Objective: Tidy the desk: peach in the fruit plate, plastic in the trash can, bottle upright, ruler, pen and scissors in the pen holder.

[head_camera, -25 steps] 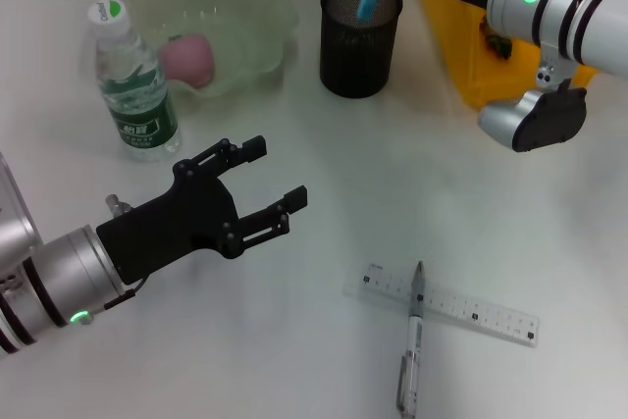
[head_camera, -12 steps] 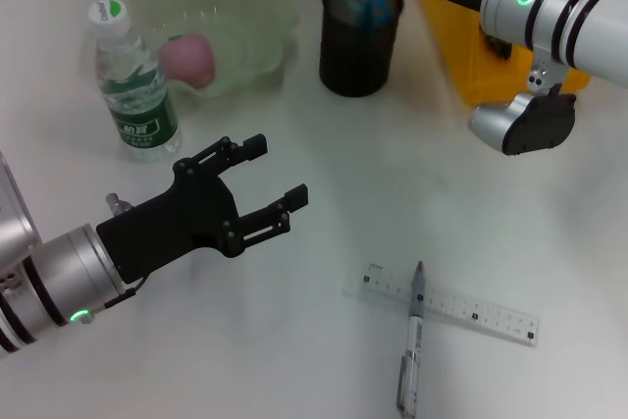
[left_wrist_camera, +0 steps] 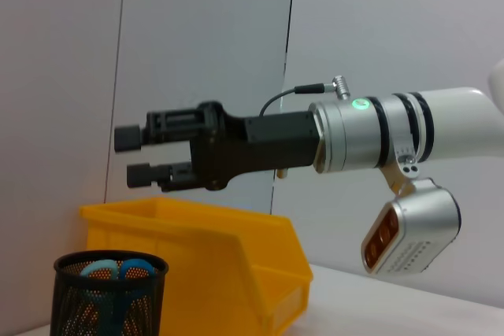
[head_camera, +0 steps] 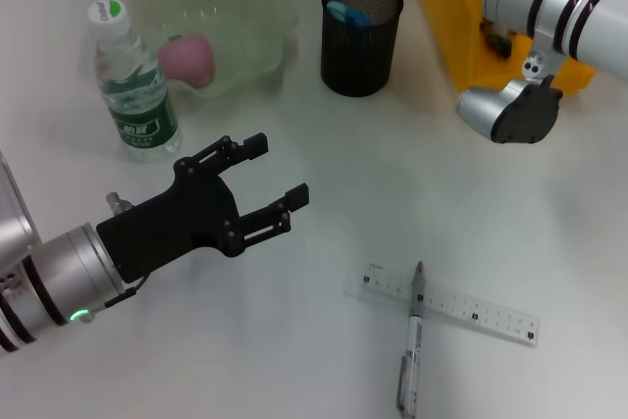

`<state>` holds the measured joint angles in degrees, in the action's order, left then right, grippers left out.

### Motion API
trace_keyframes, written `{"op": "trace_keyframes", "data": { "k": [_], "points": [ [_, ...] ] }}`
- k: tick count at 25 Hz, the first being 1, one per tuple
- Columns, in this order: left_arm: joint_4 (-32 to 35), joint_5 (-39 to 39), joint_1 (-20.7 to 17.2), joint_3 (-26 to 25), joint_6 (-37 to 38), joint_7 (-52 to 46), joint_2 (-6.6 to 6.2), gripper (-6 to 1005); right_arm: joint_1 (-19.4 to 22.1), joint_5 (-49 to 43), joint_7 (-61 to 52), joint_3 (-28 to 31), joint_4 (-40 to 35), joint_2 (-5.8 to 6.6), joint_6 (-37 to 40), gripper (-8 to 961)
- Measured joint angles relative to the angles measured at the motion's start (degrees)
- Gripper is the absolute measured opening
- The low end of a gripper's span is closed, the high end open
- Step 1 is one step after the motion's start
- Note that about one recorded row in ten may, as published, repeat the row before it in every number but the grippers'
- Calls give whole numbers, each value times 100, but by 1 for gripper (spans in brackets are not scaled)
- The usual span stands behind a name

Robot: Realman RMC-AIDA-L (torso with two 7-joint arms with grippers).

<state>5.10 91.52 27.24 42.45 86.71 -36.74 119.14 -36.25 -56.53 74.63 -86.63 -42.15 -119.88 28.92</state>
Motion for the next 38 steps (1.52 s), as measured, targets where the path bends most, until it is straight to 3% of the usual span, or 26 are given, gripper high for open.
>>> {"op": "trace_keyframes", "data": {
  "k": [4, 6, 11, 18, 20, 23, 25, 26, 27, 29, 30, 31, 35, 38],
  "points": [
    [2, 13, 0, 0, 15, 0, -3, 802, 72, 533, 96, 47, -10, 0, 265, 629],
    [9, 34, 0, 0, 22, 0, -4, 802, 184, 1533, 323, 96, 33, 22, 743, 633],
    [26, 49, 0, 7, 35, 0, -10, 802, 274, 2118, 331, 227, 184, 46, 1231, 641],
    [13, 52, 26, 9, 95, 0, -10, 802, 271, 2872, -659, 1021, 1063, 54, 2719, 653],
    [4, 57, 41, 33, 142, 0, -5, 802, 290, 3177, -1809, 1354, 1400, 59, 3494, 657],
    [3, 65, 36, 94, 211, 0, -6, 802, 341, 3219, -2705, 1594, 1553, 59, 3912, 662],
    [7, 68, 32, 148, 274, -5, -18, 802, 373, 3276, -4219, 1934, 1752, 61, 4407, 665],
    [17, 68, 30, 163, 297, -6, -20, 802, 373, 3276, -4219, 1934, 1752, 61, 4407, 667],
    [31, 68, 24, 163, 311, -7, -22, 802, 374, 3307, -5290, 2104, 1826, 62, 4556, 668],
    [39, 69, 19, 163, 320, -7, -23, 802, 374, 3318, -5721, 2148, 1839, 62, 4587, 672],
    [54, 68, 11, 163, 332, -7, -27, 802, 374, 3341, -6845, 2178, 1847, 63, 4564, 673],
    [54, 68, 11, 163, 332, -7, -27, 802, 374, 3341, -6845, 2178, 1847, 63, 4564, 675],
    [84, 68, 3, 226, 462, -92, -52, 802, 331, 3208, -9198, 2106, 1924, 82, 4246, 682],
    [112, 68, -4, 256, 488, -157, -57, 802, 322, 2898, -10060, 2048, 1902, 90, 4110, 687]
  ]
}}
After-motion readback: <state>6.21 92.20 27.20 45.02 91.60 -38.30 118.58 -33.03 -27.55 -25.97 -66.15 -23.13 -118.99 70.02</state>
